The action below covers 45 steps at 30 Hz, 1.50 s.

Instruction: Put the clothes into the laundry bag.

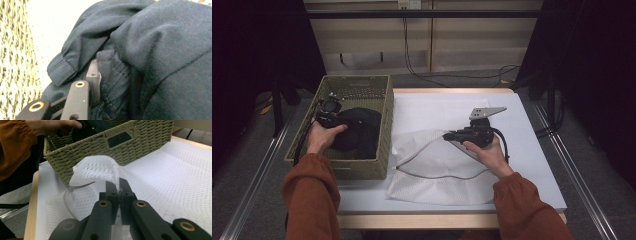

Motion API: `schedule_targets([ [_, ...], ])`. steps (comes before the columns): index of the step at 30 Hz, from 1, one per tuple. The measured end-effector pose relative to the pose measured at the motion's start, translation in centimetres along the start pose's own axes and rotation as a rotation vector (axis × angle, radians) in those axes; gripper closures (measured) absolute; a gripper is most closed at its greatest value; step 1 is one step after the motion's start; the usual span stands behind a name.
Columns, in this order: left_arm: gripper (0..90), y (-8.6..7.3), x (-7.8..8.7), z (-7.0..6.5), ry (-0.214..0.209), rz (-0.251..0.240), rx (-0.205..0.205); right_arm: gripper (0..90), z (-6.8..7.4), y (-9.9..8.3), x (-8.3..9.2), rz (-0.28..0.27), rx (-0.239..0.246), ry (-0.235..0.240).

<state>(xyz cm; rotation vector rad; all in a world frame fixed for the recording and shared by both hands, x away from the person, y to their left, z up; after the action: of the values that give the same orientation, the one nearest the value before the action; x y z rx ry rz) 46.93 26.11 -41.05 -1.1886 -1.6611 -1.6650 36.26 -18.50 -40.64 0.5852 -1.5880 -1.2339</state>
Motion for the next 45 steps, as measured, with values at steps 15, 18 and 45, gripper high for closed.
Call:
schedule_targets([
  [15,63.7,-0.7,3.0,0.3,-0.104,-0.173,0.041,88.7,0.0,0.1,0.2,-0.009,0.0,-0.006],
  [18,63.6,-0.8,3.7,0.6,-0.113,-0.203,0.056,88.7,0.1,0.2,0.2,-0.009,0.001,-0.005],
  [45,63.7,-2.3,8.2,1.6,-0.248,-0.455,0.106,88.7,0.0,0.1,0.2,-0.011,0.003,-0.003],
])
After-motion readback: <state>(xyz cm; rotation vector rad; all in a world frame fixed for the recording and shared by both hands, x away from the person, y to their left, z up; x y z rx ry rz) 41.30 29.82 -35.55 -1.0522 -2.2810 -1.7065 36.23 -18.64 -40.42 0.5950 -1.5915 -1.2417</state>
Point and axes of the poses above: each handheld gripper's, and its own axes: x roughly backward along the jaws, y roughly out of its top, z roughly to its left, the point moved 1 cm from there along -x, roughly forward along the jaws, and after that the axes turned 14 degrees about x, right-handed, at the moved point
